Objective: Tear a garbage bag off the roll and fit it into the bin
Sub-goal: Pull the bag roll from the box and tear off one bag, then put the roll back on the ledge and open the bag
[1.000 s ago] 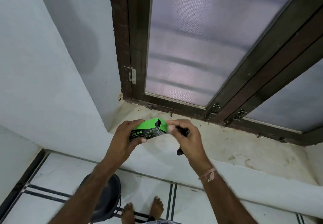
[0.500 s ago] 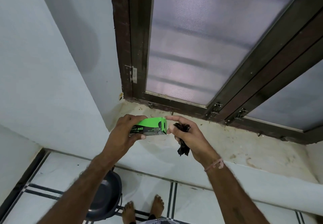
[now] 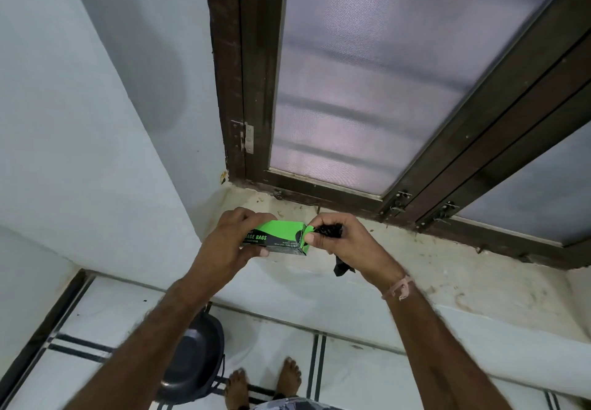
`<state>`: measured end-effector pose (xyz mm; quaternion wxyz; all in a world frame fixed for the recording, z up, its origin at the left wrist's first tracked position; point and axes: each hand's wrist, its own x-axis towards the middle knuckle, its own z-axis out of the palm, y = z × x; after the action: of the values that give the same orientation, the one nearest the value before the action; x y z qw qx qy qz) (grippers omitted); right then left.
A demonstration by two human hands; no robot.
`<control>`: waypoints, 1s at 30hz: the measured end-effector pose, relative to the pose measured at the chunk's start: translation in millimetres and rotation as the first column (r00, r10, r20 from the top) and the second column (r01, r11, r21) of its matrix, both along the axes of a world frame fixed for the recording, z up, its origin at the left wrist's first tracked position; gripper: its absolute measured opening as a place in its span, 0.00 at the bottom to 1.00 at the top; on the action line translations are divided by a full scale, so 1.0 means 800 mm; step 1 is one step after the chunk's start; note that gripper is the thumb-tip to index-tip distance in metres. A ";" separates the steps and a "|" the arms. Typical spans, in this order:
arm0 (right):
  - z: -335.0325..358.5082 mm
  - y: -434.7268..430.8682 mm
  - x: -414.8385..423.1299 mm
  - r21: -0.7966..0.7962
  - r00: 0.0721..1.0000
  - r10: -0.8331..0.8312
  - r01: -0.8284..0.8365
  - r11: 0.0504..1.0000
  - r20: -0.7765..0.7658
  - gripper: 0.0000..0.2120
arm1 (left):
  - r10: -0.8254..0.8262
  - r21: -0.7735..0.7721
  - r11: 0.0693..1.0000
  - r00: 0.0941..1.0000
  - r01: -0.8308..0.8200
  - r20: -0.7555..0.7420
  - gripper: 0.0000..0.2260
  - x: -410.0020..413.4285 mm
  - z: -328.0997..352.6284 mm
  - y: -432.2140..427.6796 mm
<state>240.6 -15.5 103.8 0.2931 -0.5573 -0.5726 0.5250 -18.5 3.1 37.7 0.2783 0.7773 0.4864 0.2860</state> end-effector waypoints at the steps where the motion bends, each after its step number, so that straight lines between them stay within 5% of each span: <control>1: 0.001 0.001 0.001 -0.015 1.000 -0.005 0.005 1.000 -0.011 0.06 | -0.001 0.000 1.000 1.000 0.001 0.000 0.26 0.001 0.001 0.000; 18: -0.051 -0.001 -0.006 0.019 0.955 -0.250 0.256 0.966 -0.157 0.09 | 0.059 -0.036 0.997 0.993 -0.063 -0.101 0.26 0.024 -0.009 0.003; 30: -0.123 0.039 0.003 -0.190 0.951 -0.299 0.280 0.941 -0.078 0.15 | 0.087 -0.063 0.991 0.911 -0.122 -0.402 0.30 0.051 -0.044 0.054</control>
<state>243.1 15.4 5.5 0.3465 -0.6305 -0.4192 0.5537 22.0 45.9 2.2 0.1911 0.7794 0.5855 0.1149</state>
